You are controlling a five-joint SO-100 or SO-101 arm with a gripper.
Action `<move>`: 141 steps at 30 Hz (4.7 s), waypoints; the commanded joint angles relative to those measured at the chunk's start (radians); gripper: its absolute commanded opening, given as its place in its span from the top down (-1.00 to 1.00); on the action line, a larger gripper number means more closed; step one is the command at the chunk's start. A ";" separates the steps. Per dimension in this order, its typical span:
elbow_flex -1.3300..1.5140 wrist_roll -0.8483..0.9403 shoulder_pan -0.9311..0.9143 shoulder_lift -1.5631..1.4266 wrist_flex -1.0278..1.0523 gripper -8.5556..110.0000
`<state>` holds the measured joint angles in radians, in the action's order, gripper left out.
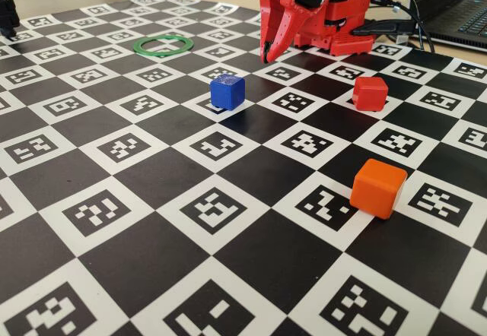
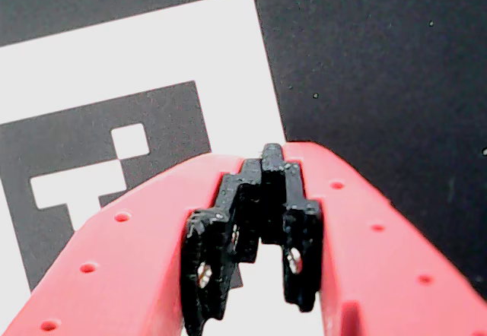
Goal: Grab the red cube then put it in the green circle then put the blue cube on top and finally the orange cube on top
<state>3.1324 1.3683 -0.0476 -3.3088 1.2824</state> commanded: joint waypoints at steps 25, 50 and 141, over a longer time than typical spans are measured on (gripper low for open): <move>0.054 0.009 -0.009 -0.049 0.052 0.95; 0.037 -0.077 0.061 -0.008 -0.072 0.95; -0.977 -1.505 0.805 1.652 -0.272 0.21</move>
<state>2.1598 -0.1411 0.7685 -1.6429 1.0109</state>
